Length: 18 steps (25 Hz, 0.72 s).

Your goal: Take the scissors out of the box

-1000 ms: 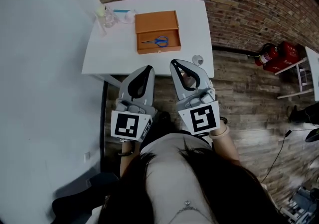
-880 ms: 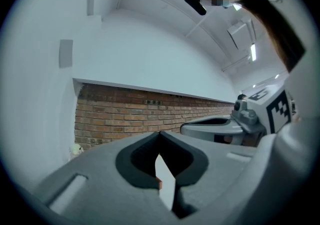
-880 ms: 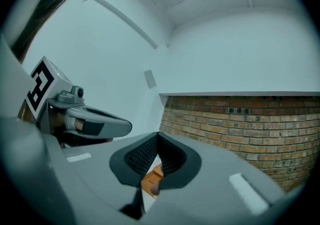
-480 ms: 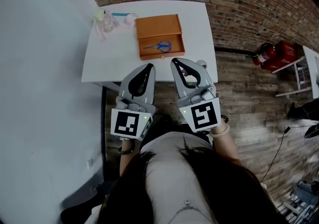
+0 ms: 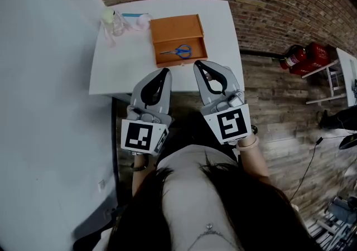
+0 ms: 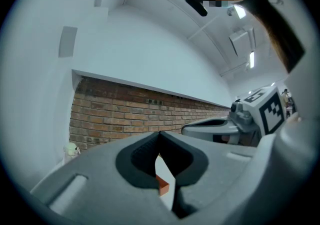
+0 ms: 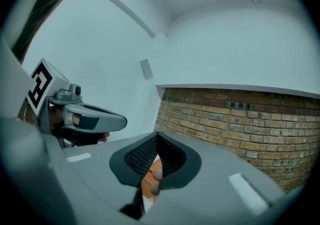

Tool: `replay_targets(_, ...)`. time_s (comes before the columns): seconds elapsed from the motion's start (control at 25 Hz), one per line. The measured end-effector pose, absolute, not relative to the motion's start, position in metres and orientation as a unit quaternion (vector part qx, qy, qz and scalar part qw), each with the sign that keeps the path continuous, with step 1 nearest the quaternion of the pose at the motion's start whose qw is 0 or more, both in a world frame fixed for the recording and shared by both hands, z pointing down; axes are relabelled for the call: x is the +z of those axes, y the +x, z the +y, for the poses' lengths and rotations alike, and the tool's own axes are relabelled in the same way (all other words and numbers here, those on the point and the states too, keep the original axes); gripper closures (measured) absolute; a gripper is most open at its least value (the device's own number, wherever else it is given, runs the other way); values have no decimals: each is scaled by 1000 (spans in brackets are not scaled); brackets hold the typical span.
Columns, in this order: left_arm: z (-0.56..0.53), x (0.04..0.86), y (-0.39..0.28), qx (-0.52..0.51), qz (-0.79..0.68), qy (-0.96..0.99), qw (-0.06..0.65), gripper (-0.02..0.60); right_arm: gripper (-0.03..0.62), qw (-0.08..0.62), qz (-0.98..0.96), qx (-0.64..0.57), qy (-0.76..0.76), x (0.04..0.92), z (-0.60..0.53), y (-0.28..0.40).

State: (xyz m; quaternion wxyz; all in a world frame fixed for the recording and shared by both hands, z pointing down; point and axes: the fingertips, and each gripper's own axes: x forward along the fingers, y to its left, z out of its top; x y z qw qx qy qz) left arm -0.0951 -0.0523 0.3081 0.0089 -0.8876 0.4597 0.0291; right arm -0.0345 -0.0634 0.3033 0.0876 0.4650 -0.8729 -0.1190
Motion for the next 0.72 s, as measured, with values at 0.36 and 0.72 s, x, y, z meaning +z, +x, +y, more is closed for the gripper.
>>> replay_targets(0.36, -77, 306, -90, 28, 463, -886, 17, 581, 586, 89, -886, -127, 437, 304, -86, -35)
replay_targets(0.72, -116, 303, -91, 31, 482, -875, 15, 581, 586, 95, -899, -124, 408, 306, -128, -32)
